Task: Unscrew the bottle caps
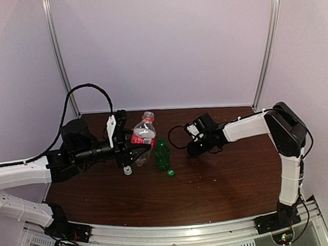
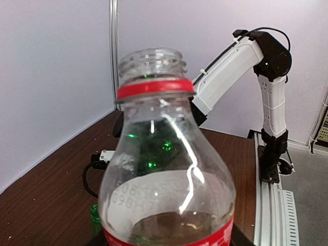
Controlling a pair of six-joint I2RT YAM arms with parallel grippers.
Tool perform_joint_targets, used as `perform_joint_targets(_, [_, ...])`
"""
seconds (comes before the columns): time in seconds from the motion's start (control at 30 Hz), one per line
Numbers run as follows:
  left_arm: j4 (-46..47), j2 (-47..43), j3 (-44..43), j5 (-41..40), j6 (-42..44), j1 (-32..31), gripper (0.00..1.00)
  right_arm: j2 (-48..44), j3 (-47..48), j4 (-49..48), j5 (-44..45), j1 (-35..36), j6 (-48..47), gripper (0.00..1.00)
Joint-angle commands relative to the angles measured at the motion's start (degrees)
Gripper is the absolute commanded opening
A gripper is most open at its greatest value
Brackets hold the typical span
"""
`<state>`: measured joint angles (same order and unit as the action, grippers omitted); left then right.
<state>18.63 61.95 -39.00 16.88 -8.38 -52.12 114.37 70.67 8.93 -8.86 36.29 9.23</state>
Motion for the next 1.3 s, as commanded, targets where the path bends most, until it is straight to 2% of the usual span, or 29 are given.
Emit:
perform_joint_targets(0.0, [2.1,0.0,0.1,-0.2,0.9,0.4,0.29,0.8,0.8,-1.2,1.5,-1.0,-0.3,0.36])
perform_joint_targets(0.33, [2.2,0.0,0.2,-0.1,0.7,0.4,0.29,0.0,-0.4,-0.9,2.0,-1.4,-0.8,0.46])
perform_joint_targets(0.67, [2.2,1.1,0.1,-0.4,0.9,0.4,0.3,-13.6,-7.1,-0.8,-1.5,-2.5,-0.9,0.66])
perform_joint_targets(0.83, [2.6,2.1,-0.1,-0.1,1.0,0.4,0.3,-25.0,-9.9,0.2,-9.0,-2.9,-2.9,0.74])
perform_joint_targets(1.0, [3.7,3.6,-0.4,1.9,1.3,0.4,0.3,-34.2,-9.0,0.7,-21.7,-2.5,-4.0,0.79])
perform_joint_targets(1.27, [3.9,8.0,-2.9,6.2,1.2,0.4,0.3,-39.9,-4.5,-3.7,-35.7,0.9,0.6,0.85])
